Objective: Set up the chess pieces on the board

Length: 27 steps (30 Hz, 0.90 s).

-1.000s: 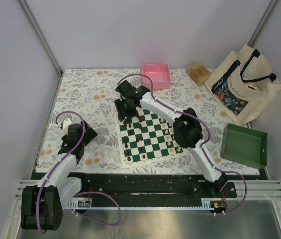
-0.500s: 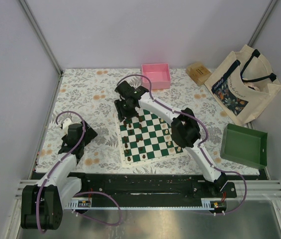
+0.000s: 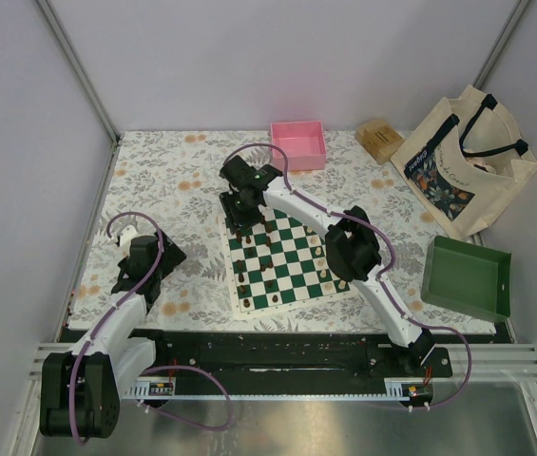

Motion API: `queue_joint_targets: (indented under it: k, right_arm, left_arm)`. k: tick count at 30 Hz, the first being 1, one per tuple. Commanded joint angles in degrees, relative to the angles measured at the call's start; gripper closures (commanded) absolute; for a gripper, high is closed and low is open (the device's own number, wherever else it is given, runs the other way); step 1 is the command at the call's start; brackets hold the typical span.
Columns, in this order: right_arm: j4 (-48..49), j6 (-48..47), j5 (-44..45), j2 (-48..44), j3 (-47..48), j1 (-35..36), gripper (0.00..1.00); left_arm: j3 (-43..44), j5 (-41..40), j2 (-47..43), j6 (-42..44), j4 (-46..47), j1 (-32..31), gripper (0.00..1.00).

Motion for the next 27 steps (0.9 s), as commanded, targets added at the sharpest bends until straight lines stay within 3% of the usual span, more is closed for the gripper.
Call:
queue_joint_targets:
  k: [1,16,27]
  right_arm:
    - [-0.7,-1.2,1.0,0.5,2.7,0.9,0.51]
    - [-1.7,-1.9,0.3,1.7,4.2,1.2,0.55]
    - [-2.3,-2.3,0.9,0.7,4.9,1.6,0.72]
  left_arm:
    - [2.5,-0.8,0.4,0.0,1.1,0.0,0.01]
    - [2.6,-0.7,0.5,0.0,1.1,0.1,0.01]
    - [2.5,-0.8,0.5,0.0,1.1,0.1,0.01]
